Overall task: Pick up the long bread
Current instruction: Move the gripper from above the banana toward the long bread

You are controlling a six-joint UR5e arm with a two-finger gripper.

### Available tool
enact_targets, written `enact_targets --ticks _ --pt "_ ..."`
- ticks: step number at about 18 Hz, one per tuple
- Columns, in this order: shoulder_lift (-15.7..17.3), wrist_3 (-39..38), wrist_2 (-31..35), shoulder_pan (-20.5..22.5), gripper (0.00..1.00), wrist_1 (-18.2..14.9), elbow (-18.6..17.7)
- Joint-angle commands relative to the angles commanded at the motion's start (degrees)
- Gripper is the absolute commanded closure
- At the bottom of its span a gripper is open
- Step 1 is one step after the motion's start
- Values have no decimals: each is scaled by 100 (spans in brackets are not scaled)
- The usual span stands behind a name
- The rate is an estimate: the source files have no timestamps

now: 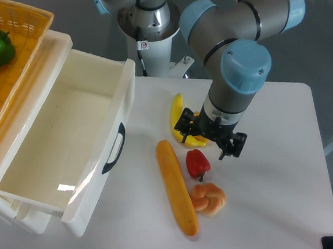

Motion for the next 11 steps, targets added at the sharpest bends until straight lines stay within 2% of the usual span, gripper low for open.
enact_targets --ticks 7,11 --pt "0 -70 -35 -18 0 26 -44" --pt "-35 -79 -35 -18 0 289 -184"
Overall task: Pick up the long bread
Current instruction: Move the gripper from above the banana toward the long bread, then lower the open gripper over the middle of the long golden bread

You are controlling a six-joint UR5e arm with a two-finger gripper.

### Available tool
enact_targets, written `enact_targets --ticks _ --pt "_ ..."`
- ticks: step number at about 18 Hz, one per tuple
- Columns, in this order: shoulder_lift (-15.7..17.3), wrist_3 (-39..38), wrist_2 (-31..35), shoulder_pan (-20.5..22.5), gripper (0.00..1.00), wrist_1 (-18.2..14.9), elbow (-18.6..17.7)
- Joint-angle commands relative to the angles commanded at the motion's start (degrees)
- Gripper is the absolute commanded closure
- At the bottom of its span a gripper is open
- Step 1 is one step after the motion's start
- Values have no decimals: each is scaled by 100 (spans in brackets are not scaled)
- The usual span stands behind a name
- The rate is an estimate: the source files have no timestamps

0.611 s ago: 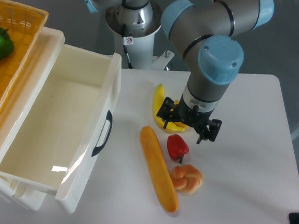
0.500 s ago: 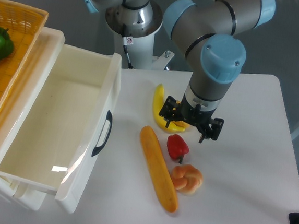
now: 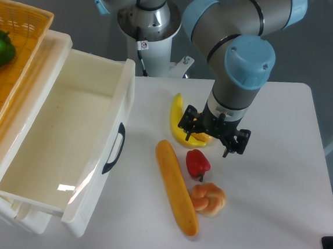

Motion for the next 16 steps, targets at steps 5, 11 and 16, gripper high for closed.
enact_targets --ticks 5,11,16 --pt "-18 -772 0 -53 0 642 -405" --pt "-149 -1229 -9 -123 0 888 -440" --pt "-369 -1950 9 -298 0 985 -449"
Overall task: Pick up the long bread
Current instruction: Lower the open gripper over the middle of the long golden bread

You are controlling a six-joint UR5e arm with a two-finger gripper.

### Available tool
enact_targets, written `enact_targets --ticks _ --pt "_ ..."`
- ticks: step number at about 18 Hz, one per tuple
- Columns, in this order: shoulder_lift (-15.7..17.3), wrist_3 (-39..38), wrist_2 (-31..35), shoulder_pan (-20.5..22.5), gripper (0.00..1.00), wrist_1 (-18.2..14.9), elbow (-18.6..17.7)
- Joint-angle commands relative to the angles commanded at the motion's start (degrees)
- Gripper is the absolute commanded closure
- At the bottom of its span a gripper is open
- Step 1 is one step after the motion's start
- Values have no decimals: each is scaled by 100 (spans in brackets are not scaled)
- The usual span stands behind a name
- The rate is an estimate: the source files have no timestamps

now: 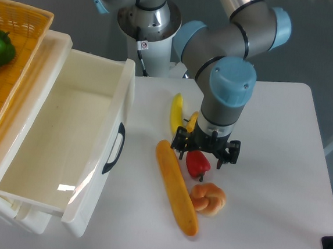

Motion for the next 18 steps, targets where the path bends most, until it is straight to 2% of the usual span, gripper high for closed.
enact_targets --ticks 6,18 --pt "-167 -300 17 -27 0 9 -228" --pt "-607 -485 0 -211 0 61 -264"
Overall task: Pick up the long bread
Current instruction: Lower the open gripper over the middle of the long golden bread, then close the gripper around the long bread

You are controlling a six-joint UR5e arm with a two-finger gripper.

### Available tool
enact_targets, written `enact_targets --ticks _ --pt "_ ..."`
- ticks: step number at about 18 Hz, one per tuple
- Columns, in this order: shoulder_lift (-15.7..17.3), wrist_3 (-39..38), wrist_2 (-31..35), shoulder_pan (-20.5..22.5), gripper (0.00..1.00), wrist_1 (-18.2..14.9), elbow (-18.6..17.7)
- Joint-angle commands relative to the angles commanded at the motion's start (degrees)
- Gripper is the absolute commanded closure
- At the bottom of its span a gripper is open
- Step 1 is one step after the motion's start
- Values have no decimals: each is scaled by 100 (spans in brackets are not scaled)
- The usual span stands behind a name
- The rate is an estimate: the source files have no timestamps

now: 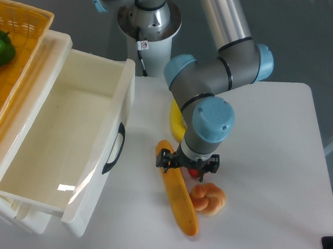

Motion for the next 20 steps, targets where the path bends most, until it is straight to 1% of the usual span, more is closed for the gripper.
enact_targets --ticks 2,6,8,10,11,13,20 --pt "-44 -9 0 -26 0 9 0" --pt "-185 -9 9 -88 0 202 -35" --pt "-255 -9 9 -88 0 456 -140" --pt "-334 0 26 -88 0 859 -333" --pt "-378 0 79 -79 0 914 -343" --pt "-378 -9 193 -79 0 923 -308" --pt "-413 0 211 -79 1 923 -290"
